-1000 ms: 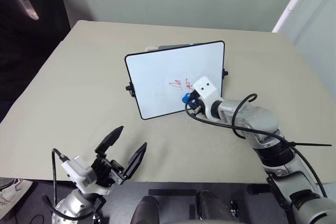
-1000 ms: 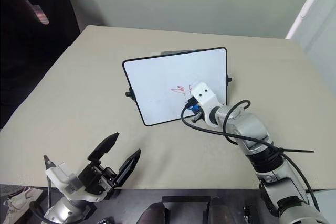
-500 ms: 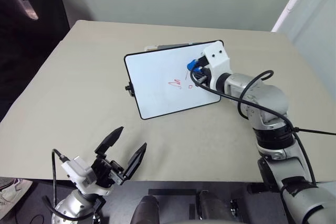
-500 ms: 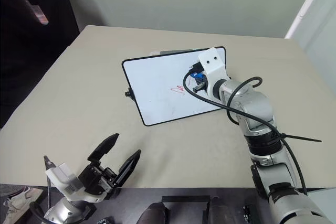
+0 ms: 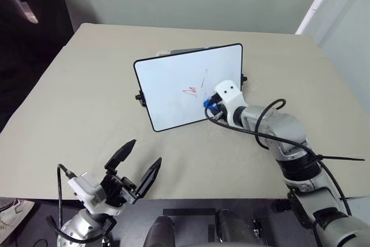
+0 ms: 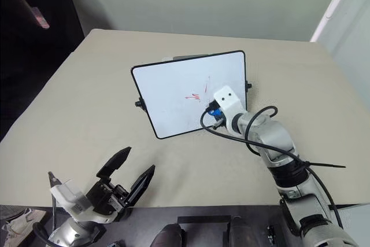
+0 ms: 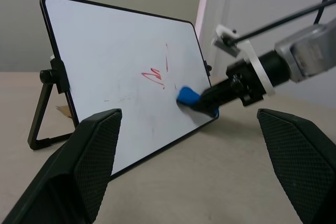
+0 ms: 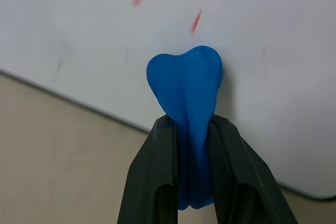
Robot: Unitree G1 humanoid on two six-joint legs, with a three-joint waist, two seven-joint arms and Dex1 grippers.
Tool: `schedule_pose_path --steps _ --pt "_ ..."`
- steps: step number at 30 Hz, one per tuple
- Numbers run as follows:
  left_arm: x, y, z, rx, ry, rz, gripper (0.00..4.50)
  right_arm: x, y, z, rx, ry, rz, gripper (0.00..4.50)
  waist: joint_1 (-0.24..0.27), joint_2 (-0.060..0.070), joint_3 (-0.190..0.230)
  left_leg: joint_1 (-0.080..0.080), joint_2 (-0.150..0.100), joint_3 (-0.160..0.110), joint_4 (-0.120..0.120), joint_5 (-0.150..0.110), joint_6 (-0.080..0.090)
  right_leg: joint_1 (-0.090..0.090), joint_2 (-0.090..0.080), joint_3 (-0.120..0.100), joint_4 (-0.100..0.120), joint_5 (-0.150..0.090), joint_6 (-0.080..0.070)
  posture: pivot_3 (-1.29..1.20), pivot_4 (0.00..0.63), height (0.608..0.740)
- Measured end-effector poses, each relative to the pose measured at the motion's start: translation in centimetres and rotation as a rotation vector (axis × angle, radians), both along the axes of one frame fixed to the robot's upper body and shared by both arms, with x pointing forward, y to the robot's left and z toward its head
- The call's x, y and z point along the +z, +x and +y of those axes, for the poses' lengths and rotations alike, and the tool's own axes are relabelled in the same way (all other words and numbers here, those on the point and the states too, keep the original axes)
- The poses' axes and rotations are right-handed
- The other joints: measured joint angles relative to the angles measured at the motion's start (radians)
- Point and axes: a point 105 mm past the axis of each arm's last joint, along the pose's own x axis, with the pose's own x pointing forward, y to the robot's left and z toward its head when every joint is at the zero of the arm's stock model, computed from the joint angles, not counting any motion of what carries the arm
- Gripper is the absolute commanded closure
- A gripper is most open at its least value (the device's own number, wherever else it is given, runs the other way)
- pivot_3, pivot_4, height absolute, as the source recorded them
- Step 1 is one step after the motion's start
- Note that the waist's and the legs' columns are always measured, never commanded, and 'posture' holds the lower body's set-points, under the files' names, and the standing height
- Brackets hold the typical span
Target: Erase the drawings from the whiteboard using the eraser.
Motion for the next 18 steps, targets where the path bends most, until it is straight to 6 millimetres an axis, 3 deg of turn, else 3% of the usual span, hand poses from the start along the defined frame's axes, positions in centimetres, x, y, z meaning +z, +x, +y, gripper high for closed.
schedule_pose_path --steps 5,7,12,18 --pt "0.0 0.0 -0.1 -0.001 -0.001 0.001 0.00 4.9 1.0 0.3 -0.013 0.089 -0.125 4.04 0.000 0.000 0.000 0.000 0.000 0.000 -0.002 0.000 0.000 -0.002 0.000 0.000 0.000 0.000 0.000 0.00 0.150 0.740" --pt "0.0 0.0 -0.1 -0.001 -0.001 0.001 0.00 5.6 1.0 0.4 -0.014 0.100 -0.149 4.04 0.001 0.000 0.000 0.000 0.000 0.000 -0.002 0.000 0.000 -0.002 0.000 0.000 0.000 -0.001 -0.002 0.00 0.150 0.740" --pt "0.0 0.0 -0.1 0.000 -0.003 0.001 0.00 4.7 0.8 0.2 -0.019 0.096 -0.142 4.04 0.003 0.000 0.000 -0.001 0.000 0.000 -0.002 -0.002 -0.001 -0.001 0.000 0.000 -0.001 -0.002 -0.004 0.00 0.150 0.740" --pt "0.0 0.0 -0.1 0.001 -0.004 0.001 0.00 -0.4 -0.6 0.1 0.003 0.014 0.005 4.04 0.002 0.000 0.000 0.000 0.000 0.001 0.000 -0.002 -0.001 0.000 0.000 0.000 0.000 -0.002 -0.003 0.00 0.150 0.740"
